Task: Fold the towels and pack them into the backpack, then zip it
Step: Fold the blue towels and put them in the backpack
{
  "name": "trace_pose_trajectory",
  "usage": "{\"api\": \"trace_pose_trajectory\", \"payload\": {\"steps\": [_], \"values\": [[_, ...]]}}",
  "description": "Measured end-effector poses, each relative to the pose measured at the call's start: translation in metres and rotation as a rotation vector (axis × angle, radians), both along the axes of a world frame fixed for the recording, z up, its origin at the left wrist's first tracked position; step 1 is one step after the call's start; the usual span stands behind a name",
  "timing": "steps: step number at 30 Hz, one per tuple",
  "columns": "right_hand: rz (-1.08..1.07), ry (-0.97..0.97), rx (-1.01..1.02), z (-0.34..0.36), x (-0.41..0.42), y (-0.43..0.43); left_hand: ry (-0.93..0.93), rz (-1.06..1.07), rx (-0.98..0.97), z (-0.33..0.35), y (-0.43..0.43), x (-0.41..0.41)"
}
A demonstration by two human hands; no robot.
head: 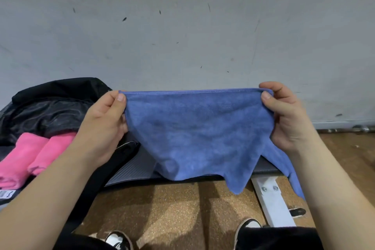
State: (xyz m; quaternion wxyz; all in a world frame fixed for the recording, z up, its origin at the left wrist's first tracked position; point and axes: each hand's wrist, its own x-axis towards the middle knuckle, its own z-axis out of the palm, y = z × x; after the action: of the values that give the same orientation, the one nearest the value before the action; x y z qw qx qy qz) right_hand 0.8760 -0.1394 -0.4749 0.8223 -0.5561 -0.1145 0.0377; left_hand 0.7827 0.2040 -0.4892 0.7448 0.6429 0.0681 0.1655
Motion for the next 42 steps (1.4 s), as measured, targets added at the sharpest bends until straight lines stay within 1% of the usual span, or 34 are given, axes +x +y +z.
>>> {"api": "trace_pose_trajectory", "payload": {"steps": [1, 3, 6, 7, 8, 9, 10, 12, 13, 15, 17, 18, 21, 22, 24, 28, 30, 32, 34, 37, 40, 42], "values": [[-0.019, 0.015, -0.045, -0.002, 0.002, -0.001, 0.02, 0.014, 0.022, -0.002, 0.0, 0.0], [-0.088, 0.056, -0.224, -0.012, 0.007, 0.001, 0.073, 0.079, 0.114, -0.006, 0.0, 0.002], [-0.162, 0.109, -0.487, -0.025, 0.009, 0.002, 0.144, 0.182, 0.413, -0.011, -0.002, 0.0], [-0.158, 0.136, -0.528, -0.025, 0.01, 0.001, 0.158, 0.203, 0.484, -0.011, -0.002, -0.001], [-0.126, 0.167, -0.537, -0.025, 0.011, -0.001, 0.159, 0.208, 0.509, -0.008, -0.004, -0.003], [-0.065, 0.198, -0.518, -0.021, 0.011, -0.005, 0.156, 0.192, 0.49, -0.006, -0.004, -0.004], [0.009, 0.226, -0.472, -0.017, 0.012, -0.009, 0.154, 0.154, 0.427, -0.003, -0.004, -0.005], [0.162, 0.268, -0.33, -0.009, 0.013, -0.02, 0.185, 0.035, 0.231, 0.003, -0.001, -0.005], [0.233, 0.272, -0.27, -0.007, 0.013, -0.025, 0.208, -0.017, 0.164, 0.006, -0.001, -0.005], [0.278, 0.254, -0.225, -0.007, 0.013, -0.027, 0.234, -0.062, 0.123, 0.005, 0.001, -0.003], [0.194, 0.278, -0.25, -0.016, 0.021, -0.026, 0.229, -0.015, 0.147, 0.001, 0.003, 0.003], [0.138, 0.295, -0.284, -0.022, 0.026, -0.024, 0.229, 0.021, 0.197, -0.003, 0.004, 0.008], [-0.034, 0.288, -0.496, -0.04, 0.033, -0.006, 0.294, 0.112, 0.415, -0.019, 0.009, 0.025], [-0.084, 0.279, -0.568, -0.046, 0.035, 0.002, 0.322, 0.124, 0.441, -0.024, 0.009, 0.03], [-0.138, 0.289, -0.626, -0.058, 0.04, 0.017, 0.356, 0.144, 0.464, -0.036, 0.01, 0.042], [-0.167, 0.431, -0.572, -0.069, 0.052, 0.026, 0.392, 0.225, 0.509, -0.047, 0.01, 0.057], [-0.158, 0.515, -0.507, -0.068, 0.054, 0.026, 0.403, 0.239, 0.482, -0.048, 0.01, 0.06], [-0.155, 0.557, -0.451, -0.066, 0.053, 0.032, 0.418, 0.229, 0.418, -0.049, 0.005, 0.062], [-0.156, 0.55, -0.397, -0.062, 0.047, 0.045, 0.418, 0.206, 0.336, -0.049, -0.005, 0.061], [-0.114, 0.46, -0.35, -0.055, 0.028, 0.072, 0.37, 0.139, 0.258, -0.042, -0.03, 0.054], [-0.023, 0.379, -0.335, -0.048, 0.004, 0.097, 0.285, 0.025, 0.242, -0.035, -0.057, 0.042], [0.026, 0.358, -0.315, -0.046, -0.008, 0.108, 0.225, -0.038, 0.275, -0.033, -0.072, 0.034]]}}
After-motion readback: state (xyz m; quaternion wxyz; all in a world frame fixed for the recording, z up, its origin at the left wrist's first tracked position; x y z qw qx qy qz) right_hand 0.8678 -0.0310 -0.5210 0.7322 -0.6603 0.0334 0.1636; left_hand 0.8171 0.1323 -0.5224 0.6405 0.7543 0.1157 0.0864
